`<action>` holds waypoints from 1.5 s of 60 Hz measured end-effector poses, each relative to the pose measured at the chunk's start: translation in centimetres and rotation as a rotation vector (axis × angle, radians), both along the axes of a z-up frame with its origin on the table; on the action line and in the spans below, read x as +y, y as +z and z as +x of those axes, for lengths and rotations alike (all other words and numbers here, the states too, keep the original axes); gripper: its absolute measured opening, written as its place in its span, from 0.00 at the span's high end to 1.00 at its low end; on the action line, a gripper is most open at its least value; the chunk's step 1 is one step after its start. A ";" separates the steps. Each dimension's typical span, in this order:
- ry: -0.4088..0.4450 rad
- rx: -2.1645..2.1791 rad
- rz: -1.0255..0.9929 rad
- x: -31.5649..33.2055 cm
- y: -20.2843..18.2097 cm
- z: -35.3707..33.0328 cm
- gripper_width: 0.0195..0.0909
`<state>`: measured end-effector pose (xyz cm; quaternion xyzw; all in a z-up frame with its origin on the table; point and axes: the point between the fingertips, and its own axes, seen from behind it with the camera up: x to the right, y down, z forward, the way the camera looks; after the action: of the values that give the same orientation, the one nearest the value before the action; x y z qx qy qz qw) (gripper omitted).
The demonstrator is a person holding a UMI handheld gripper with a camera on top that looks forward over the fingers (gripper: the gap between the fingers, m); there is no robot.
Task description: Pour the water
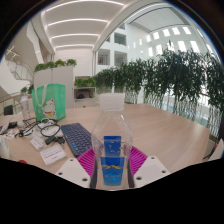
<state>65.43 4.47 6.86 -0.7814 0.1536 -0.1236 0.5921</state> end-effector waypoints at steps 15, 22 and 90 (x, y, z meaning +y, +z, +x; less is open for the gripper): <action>0.051 0.070 -0.095 0.3 0.3 -0.4 0.74; 0.108 -0.026 -0.103 0.3 4.5 -3.2 0.74; 0.504 -2.128 -0.751 7.5 13.0 -36.9 0.74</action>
<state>28.53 11.92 19.83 -0.4172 -0.6296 -0.6355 0.1601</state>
